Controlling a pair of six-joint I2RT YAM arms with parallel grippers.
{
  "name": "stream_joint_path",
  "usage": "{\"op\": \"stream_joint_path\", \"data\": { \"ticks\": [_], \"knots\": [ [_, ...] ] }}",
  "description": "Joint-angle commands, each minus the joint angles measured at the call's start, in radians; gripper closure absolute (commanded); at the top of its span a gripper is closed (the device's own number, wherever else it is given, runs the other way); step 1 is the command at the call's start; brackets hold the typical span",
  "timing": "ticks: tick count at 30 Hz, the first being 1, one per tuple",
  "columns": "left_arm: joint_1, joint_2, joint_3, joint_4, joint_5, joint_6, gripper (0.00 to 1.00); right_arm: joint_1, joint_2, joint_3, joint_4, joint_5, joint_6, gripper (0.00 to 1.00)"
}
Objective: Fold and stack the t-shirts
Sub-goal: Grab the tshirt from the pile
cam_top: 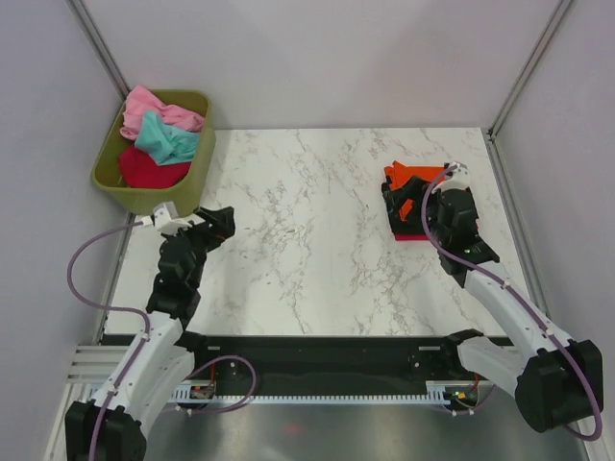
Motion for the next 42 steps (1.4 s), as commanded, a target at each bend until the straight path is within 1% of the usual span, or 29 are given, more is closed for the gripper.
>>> {"op": "stream_joint_path", "data": {
  "ticks": [1, 2, 3, 4, 5, 6, 7, 8, 9, 10, 11, 12, 13, 14, 15, 16, 18, 20, 24, 27, 28, 30, 33, 35, 36, 37, 39, 40, 42],
  "knots": [
    [0.033, -0.014, -0.056, 0.061, -0.116, -0.257, 0.00, -0.003, -0.024, -0.007, 0.025, 0.001, -0.001, 0.02],
    [0.035, -0.008, -0.032, 0.078, -0.108, -0.253, 0.01, -0.003, -0.022, -0.006, 0.016, 0.001, -0.003, 0.02],
    [0.035, 0.003, 0.009, 0.006, -0.129, -0.262, 0.01, -0.003, -0.024, -0.004, 0.014, -0.008, -0.006, 0.02],
    [0.035, 0.057, 0.122, -0.063, -0.152, -0.297, 0.02, -0.004, -0.028, -0.001, 0.014, -0.010, -0.015, 0.02],
    [0.036, 0.099, 0.187, -0.120, -0.172, -0.305, 0.01, -0.003, -0.042, -0.004, 0.014, -0.009, -0.018, 0.02],
    [0.036, 0.143, 0.256, -0.232, -0.203, -0.305, 0.02, -0.003, -0.050, -0.010, 0.020, -0.010, -0.018, 0.02],
    [0.036, 0.256, 0.403, -0.289, -0.215, -0.289, 0.03, -0.003, -0.058, -0.019, 0.025, -0.009, -0.020, 0.02],
    [0.038, 0.309, 0.477, -0.337, -0.231, -0.278, 0.05, -0.003, -0.064, -0.020, 0.028, -0.009, -0.026, 0.02],
    [0.041, 0.373, 0.549, -0.433, -0.261, -0.272, 0.05, -0.004, -0.073, -0.021, 0.025, -0.010, -0.029, 0.02],
    [0.046, 0.427, 0.686, -0.463, -0.274, -0.235, 0.05, -0.003, -0.077, -0.026, 0.026, -0.009, -0.024, 0.02],
    [0.064, 0.540, 0.823, -0.519, -0.294, -0.176, 0.06, -0.003, -0.082, -0.029, 0.028, -0.010, -0.021, 0.02],
    [0.076, 0.596, 0.824, -0.556, -0.310, -0.175, 0.06, -0.003, -0.082, -0.029, 0.028, -0.009, -0.018, 0.02],
    [0.088, 0.646, 0.961, -0.601, -0.330, -0.148, 0.06, -0.003, -0.082, -0.033, 0.040, -0.042, -0.011, 0.02],
    [0.128, 0.755, 1.028, -0.627, -0.338, -0.126, 0.07, -0.003, -0.076, -0.038, 0.048, -0.050, 0.002, 0.02],
    [0.148, 0.801, 1.084, -0.647, -0.337, -0.108, 0.07, -0.003, -0.070, -0.041, 0.055, -0.059, 0.011, 0.02],
    [0.167, 0.857, 1.187, -0.677, -0.338, -0.080, 0.07, -0.003, -0.067, -0.046, 0.063, -0.062, 0.017, 0.02],
    [0.206, 0.985, 1.269, -0.684, -0.335, -0.057, 0.08, -0.003, -0.058, -0.055, 0.074, -0.090, 0.040, 0.02],
    [0.251, 1.067, 1.376, -0.688, -0.328, -0.025, 0.09, -0.001, -0.056, -0.059, 0.095, -0.122, 0.060, 0.02],
    [0.271, 1.324, 1.587, -0.708, -0.321, 0.027, 0.11, -0.001, -0.064, -0.073, 0.115, -0.136, 0.078, 0.02],
    [0.288, 1.444, 1.732, -0.750, -0.306, 0.034, 0.11, -0.003, -0.067, -0.073, 0.114, -0.142, 0.081, 0.02],
    [0.292, 1.517, 1.767, -0.757, -0.300, 0.037, 0.12, -0.003, -0.067, -0.073, 0.115, -0.148, 0.081, 0.02],
    [0.309, 1.581, 1.849, -0.774, -0.300, 0.037, 0.14, -0.003, -0.071, -0.075, 0.115, -0.148, 0.081, 0.02],
    [0.329, 1.668, 1.904, -0.774, -0.304, 0.035, 0.19, -0.001, -0.073, -0.078, 0.115, -0.148, 0.083, 0.02],
    [0.345, 1.719, 1.921, -0.773, -0.291, 0.031, 0.28, -0.003, -0.065, -0.078, 0.118, -0.150, 0.085, 0.02],
    [0.351, 1.731, 1.930, -0.773, -0.277, 0.018, 0.38, -0.001, -0.064, -0.078, 0.120, -0.151, 0.088, 0.02],
    [0.355, 1.741, 1.933, -0.773, -0.265, 0.012, 0.59, -0.001, -0.059, -0.076, 0.120, -0.154, 0.088, 0.02],
    [0.368, 1.735, 1.924, -0.773, -0.245, -0.012, 0.82, -0.003, -0.050, -0.076, 0.121, -0.153, 0.088, 0.02],
    [0.368, 1.722, 1.918, -0.773, -0.246, -0.014, 0.97, 0.000, -0.047, -0.075, 0.121, -0.154, 0.088, 0.02],
    [0.366, 1.660, 1.883, -0.773, -0.249, -0.025, 0.98, -0.001, -0.036, -0.070, 0.121, -0.159, 0.086, 0.03]
  ]
}}
